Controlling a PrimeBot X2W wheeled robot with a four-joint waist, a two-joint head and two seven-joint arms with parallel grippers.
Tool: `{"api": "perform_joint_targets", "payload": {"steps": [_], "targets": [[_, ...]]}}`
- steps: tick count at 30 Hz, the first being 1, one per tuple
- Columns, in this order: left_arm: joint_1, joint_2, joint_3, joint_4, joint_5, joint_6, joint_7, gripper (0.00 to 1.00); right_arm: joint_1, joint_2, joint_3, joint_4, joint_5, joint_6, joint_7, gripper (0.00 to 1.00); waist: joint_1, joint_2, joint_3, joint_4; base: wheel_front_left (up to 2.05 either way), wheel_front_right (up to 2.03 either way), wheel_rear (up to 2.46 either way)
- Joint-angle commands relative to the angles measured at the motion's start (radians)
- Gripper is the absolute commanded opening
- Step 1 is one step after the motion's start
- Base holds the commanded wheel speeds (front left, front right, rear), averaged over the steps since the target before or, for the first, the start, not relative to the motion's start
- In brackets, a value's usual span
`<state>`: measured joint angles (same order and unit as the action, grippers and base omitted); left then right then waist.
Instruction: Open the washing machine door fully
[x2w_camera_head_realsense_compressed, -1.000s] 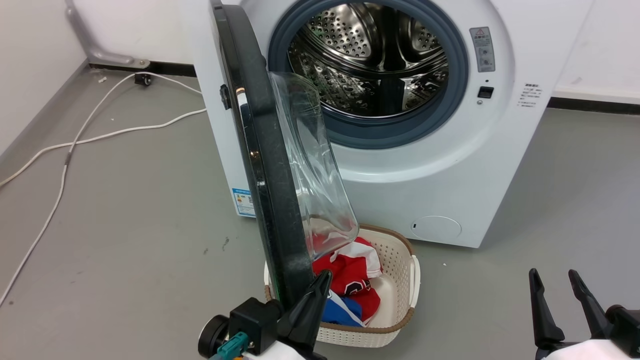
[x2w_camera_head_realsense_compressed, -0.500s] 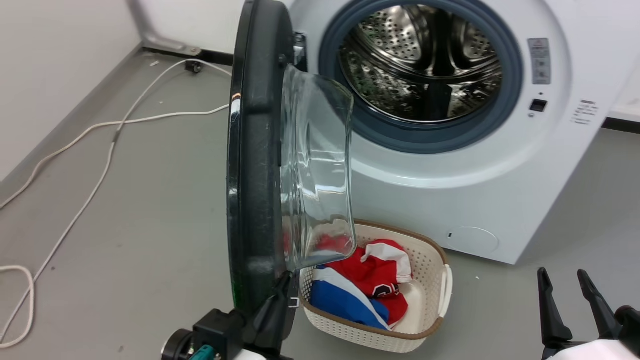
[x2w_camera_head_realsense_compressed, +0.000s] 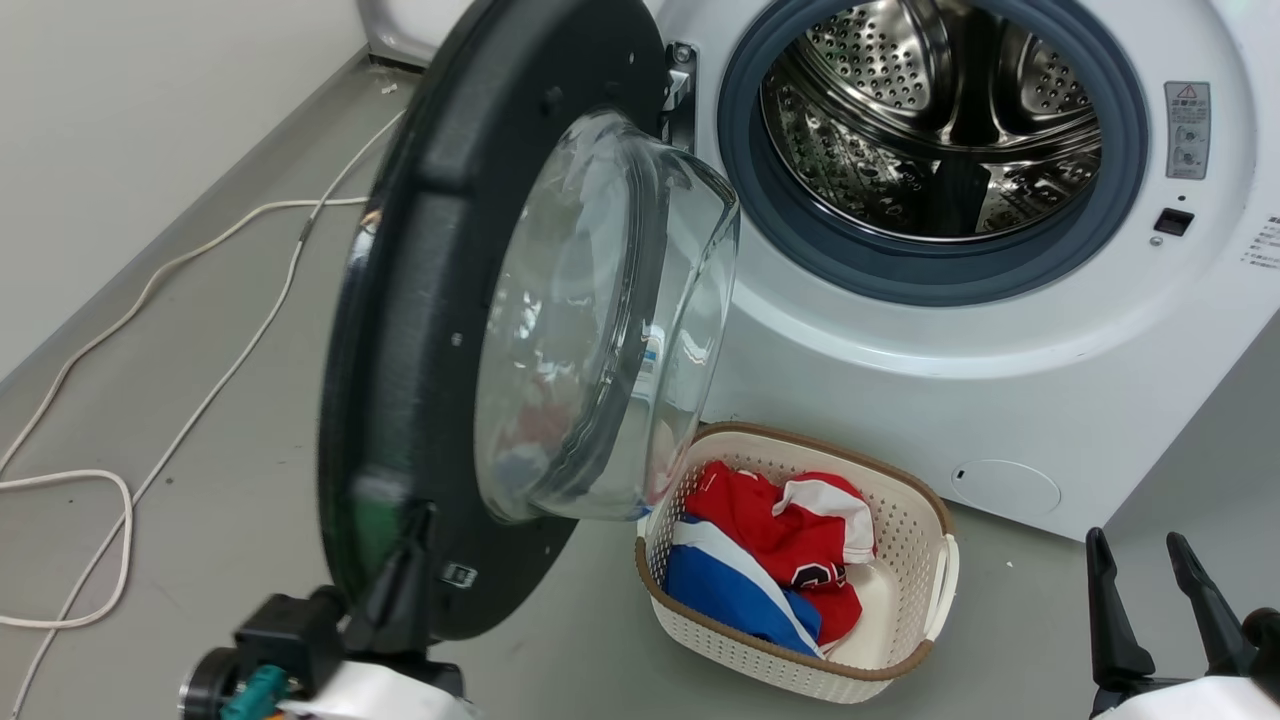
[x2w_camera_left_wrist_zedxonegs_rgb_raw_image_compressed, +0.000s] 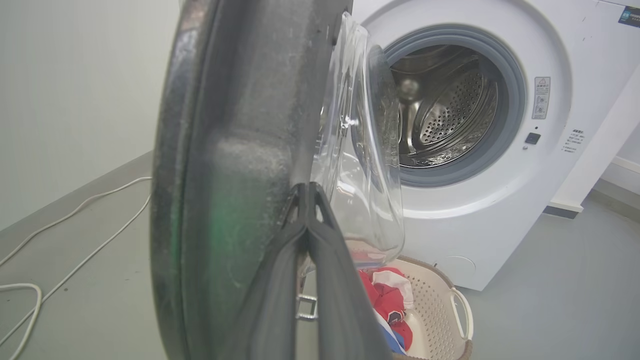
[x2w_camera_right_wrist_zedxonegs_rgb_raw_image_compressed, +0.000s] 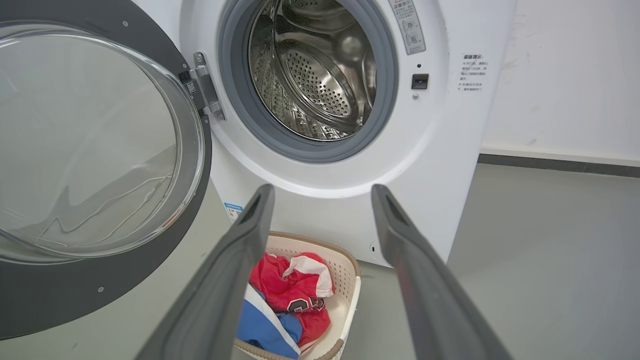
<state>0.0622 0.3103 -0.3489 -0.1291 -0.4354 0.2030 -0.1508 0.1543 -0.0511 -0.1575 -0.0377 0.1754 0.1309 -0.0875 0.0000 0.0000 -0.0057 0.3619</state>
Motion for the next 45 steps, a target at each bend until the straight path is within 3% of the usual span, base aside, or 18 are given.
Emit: {"api": "perform_joint_targets", "payload": {"steps": [1, 14, 32, 38, 45], "targets": [[-0.012, 0.02, 0.024, 0.01, -0.006, 0.003, -0.008, 0.0, -0.014, 0.002, -0.002, -0.007, 0.003, 0.0, -0.002, 1.0, 0.0, 0.0, 0.005, 0.003, 0.0, 0.0, 0.0], [-0.112, 0.117, 0.197, 0.165, -0.109, -0.05, -0.056, 0.0, -0.042, 0.002, 0.001, -0.023, -0.01, 0.0, 0.011, 1.0, 0.0, 0.0, 0.08, -0.056, 0.0, 0.0, 0.0], [-0.303, 0.24, 0.449, 0.495, -0.24, -0.175, -0.111, 0.0, -0.132, 0.002, -0.006, -0.061, -0.054, 0.0, 0.025, 1.0, 0.0, 0.0, 0.257, -0.122, 0.0, 0.0, 0.0], [-0.334, 0.235, 0.48, 0.558, -0.215, -0.201, -0.116, 0.0, -0.141, 0.002, -0.004, -0.051, -0.054, 0.0, 0.017, 1.0, 0.0, 0.0, 0.268, -0.126, 0.0, 0.0, 0.0], [-0.284, 0.164, 0.521, 0.505, -0.135, -0.197, -0.116, 0.0, -0.136, 0.002, 0.002, -0.023, -0.045, 0.0, 0.011, 1.0, 0.0, 0.0, 0.228, -0.13, 0.0, 0.0, 0.0]]}}
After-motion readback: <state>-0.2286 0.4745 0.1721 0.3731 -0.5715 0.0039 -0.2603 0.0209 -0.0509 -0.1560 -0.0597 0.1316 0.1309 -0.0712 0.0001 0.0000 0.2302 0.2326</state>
